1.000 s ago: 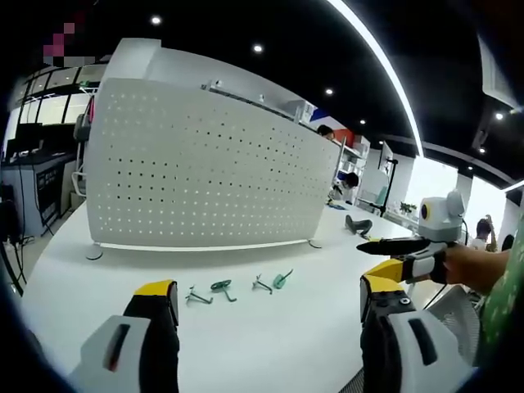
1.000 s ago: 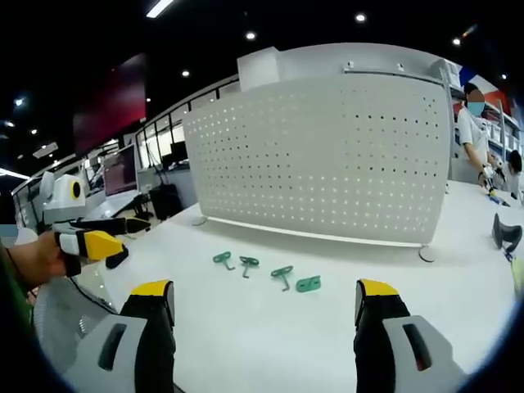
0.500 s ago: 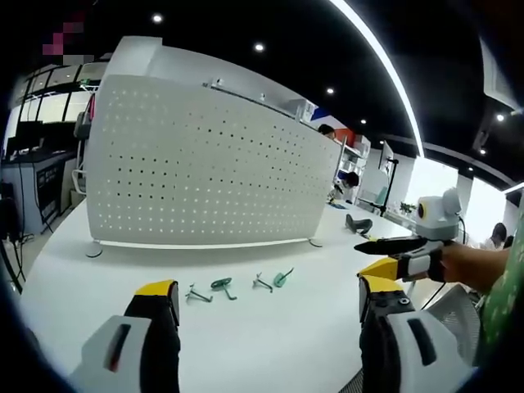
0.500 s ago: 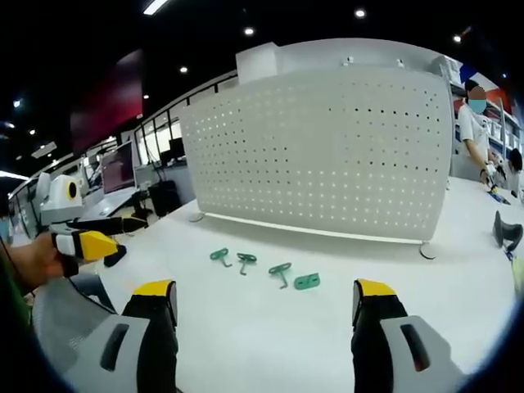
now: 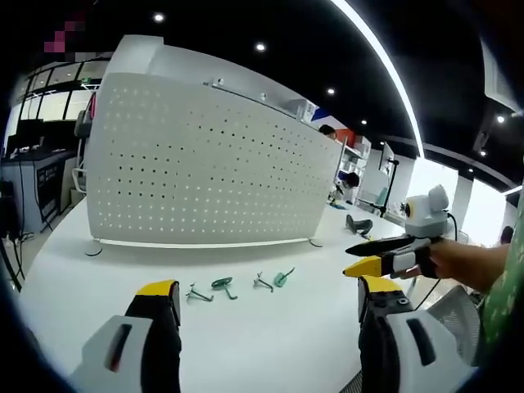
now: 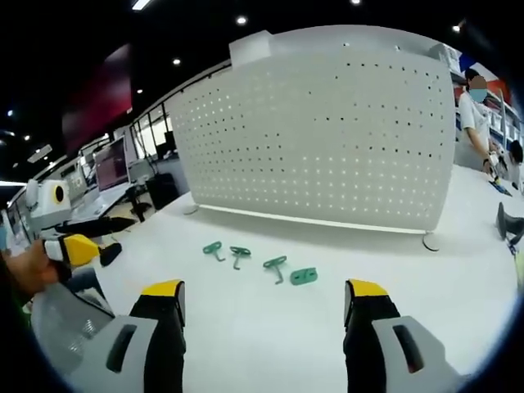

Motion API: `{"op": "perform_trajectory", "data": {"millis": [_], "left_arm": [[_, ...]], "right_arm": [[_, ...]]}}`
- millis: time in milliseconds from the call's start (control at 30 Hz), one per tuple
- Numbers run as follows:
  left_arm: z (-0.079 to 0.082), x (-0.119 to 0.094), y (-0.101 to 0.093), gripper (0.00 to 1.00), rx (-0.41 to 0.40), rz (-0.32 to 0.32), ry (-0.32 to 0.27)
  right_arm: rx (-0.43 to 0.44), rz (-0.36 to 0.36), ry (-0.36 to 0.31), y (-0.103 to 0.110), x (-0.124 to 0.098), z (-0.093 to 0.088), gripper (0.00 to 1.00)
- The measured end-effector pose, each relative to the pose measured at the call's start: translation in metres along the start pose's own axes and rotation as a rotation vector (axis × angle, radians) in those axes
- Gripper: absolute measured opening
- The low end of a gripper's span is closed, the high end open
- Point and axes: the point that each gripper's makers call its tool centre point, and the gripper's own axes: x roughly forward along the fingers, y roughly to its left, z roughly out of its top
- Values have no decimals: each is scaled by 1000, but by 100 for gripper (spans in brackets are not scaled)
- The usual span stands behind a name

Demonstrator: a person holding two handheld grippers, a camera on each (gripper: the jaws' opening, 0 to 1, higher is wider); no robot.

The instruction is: Insert the hook assembly into the mounting plate slot until the hook locks in place.

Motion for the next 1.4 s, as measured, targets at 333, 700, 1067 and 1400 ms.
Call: {"op": "perform_trajectory", "data": {"millis": [333, 700, 1067, 1400], "left_arm": [[-2, 1, -2, 91, 3, -8, 7], [-2, 1, -1, 91, 1, -10, 8], [-4, 2, -2, 90, 6, -15, 16], [-6, 3, -5, 89, 16, -24, 24]], "right_arm": [[23, -11, 35, -14, 22, -2, 76], [49, -5, 86, -21, 42, -13, 71], [73, -12, 125, -33, 60, -18, 65], [119, -21, 150, -40, 79, -19, 56]]}}
